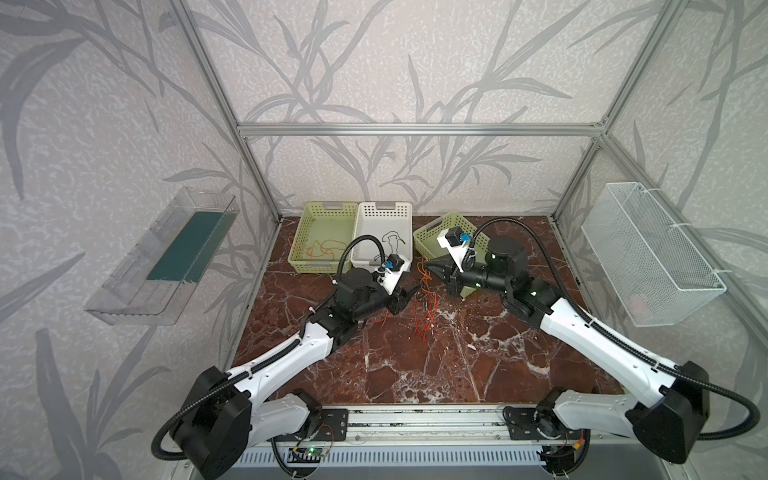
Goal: Untangle the cables
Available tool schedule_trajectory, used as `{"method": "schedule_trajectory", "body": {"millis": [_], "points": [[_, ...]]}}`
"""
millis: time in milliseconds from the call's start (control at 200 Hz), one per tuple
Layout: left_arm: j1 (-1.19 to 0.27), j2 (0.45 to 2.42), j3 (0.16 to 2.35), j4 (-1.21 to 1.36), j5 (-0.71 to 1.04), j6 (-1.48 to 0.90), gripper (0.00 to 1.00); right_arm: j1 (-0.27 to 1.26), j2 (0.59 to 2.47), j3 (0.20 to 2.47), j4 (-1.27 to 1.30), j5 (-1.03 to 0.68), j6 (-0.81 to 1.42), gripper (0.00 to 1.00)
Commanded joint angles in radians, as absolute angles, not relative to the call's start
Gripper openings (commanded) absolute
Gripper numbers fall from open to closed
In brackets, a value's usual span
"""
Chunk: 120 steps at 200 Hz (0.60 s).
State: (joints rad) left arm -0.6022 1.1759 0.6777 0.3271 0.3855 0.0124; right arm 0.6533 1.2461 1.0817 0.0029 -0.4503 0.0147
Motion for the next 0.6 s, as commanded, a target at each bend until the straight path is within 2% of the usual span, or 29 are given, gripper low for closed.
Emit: {"method": "schedule_trajectory", "body": {"millis": [0,190,340,400,495,595], "points": [[-0.610,1.182,0.677,0.338,0.430,0.018,0.61,0.649,1.229,1.097,0.060,-0.466,0.040,0.00],[-0.612,1.275,0.700,0.414,0.419,0.003,0.61,0.649,1.232,1.101,0.071,-0.475,0.042,0.00],[-0.613,1.349,0.739,0.475,0.418,-0.010,0.54,0.647,1.229,1.098,0.071,-0.479,0.039,0.00],[-0.614,1.373,0.755,0.503,0.423,-0.024,0.46,0.647,1.227,1.092,0.071,-0.473,0.041,0.00],[-0.616,1.380,0.782,0.486,0.424,-0.017,0.22,0.635,1.220,1.075,0.071,-0.450,0.043,0.00],[-0.618,1.335,0.780,0.425,0.428,0.016,0.08,0.605,1.199,1.039,0.072,-0.389,0.068,0.00]]}}
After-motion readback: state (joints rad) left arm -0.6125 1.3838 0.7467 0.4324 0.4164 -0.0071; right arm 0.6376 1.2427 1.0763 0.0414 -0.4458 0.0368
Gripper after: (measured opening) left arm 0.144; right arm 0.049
